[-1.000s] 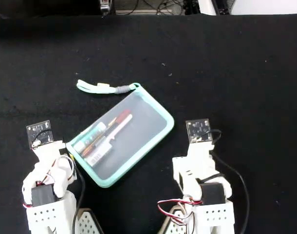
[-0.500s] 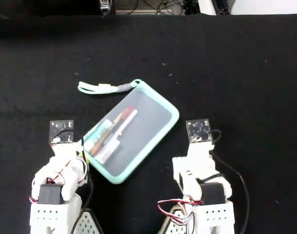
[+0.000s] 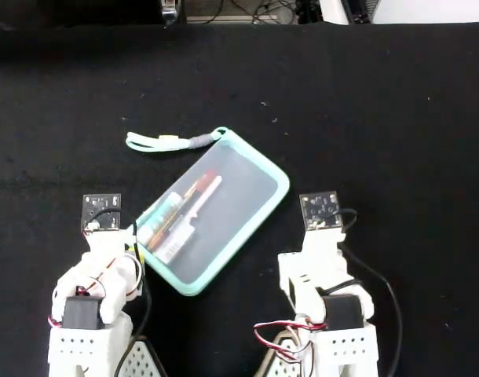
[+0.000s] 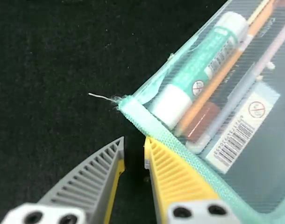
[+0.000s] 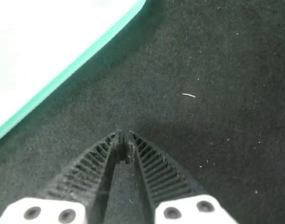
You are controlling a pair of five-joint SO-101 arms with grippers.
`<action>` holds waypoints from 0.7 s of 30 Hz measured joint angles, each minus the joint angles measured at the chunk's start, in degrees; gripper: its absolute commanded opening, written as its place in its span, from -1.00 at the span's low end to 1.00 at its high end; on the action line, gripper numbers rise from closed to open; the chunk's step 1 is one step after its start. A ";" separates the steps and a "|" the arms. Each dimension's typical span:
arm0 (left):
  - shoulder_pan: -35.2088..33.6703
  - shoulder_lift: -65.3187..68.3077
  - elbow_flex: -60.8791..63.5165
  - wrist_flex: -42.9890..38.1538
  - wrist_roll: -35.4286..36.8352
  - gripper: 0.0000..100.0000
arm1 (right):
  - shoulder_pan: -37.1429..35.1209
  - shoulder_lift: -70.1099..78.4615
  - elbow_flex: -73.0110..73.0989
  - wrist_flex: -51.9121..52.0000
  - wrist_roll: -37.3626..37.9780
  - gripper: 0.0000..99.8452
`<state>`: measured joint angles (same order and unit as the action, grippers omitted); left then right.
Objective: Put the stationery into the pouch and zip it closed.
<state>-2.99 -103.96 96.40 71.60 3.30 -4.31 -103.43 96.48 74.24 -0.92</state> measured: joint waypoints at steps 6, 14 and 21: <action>0.00 0.00 0.00 0.00 0.00 -0.81 | 0.00 0.00 0.00 0.00 0.00 -0.98; -12.48 0.00 0.00 0.00 0.00 -0.81 | 0.00 0.00 0.00 0.00 0.00 -0.98; -13.98 0.00 0.00 0.00 0.00 -0.81 | 0.00 0.00 0.00 0.00 0.00 -0.98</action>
<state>-16.97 -103.96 96.40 71.60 3.30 -4.31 -103.43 96.48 74.24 -0.92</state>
